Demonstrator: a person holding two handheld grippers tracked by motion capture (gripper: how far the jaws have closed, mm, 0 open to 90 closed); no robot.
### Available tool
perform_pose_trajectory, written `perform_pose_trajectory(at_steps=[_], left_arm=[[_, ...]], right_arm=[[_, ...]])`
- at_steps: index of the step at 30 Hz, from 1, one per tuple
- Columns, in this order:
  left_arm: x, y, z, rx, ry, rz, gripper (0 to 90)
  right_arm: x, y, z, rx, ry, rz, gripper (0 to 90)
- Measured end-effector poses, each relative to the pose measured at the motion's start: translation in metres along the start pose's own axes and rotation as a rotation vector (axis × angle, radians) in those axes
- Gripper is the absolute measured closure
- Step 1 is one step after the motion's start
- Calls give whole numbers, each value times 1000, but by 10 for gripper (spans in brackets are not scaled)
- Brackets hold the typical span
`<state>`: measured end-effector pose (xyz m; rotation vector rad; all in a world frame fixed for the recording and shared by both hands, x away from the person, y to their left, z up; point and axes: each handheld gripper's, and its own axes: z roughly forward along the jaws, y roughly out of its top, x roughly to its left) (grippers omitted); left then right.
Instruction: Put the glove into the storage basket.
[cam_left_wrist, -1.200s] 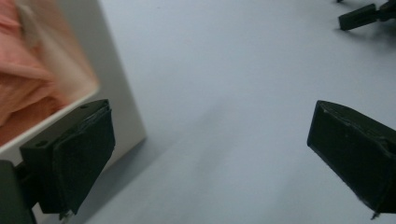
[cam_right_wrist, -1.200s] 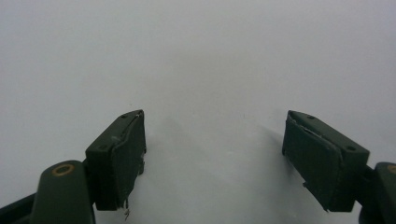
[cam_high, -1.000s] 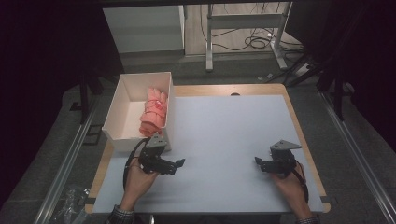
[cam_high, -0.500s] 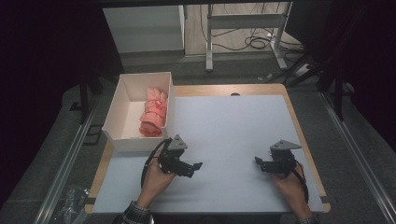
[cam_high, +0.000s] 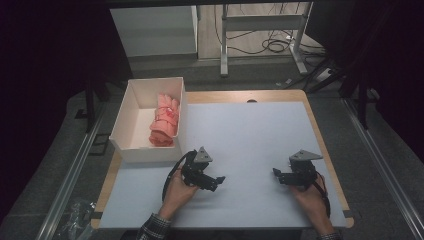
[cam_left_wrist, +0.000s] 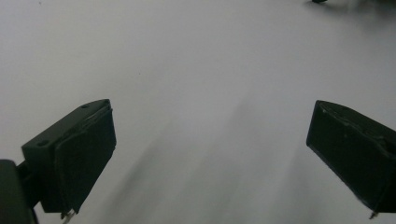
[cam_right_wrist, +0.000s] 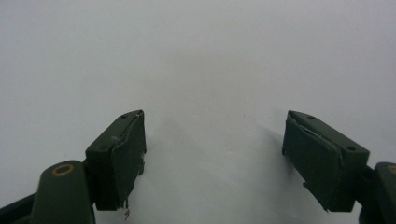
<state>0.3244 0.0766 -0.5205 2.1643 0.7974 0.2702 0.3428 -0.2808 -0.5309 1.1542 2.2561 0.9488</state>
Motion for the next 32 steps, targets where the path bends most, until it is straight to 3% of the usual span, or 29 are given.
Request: perform_pose_trajectory(at_steps=[18,22,27,32], left_arm=[[5,-15,20,49,-2,-21,18],[4,-14,21,59,4,-18,16],[0,-13,24,87,32,18,1],[0,-13,24,84,33,18,0]], right_arm=[[0,0,0,0,0,0,219],[0,0,0,0,0,-1,219],[0,0,0,0,0,-1,219],[0,0,0,0,1,-2,219]])
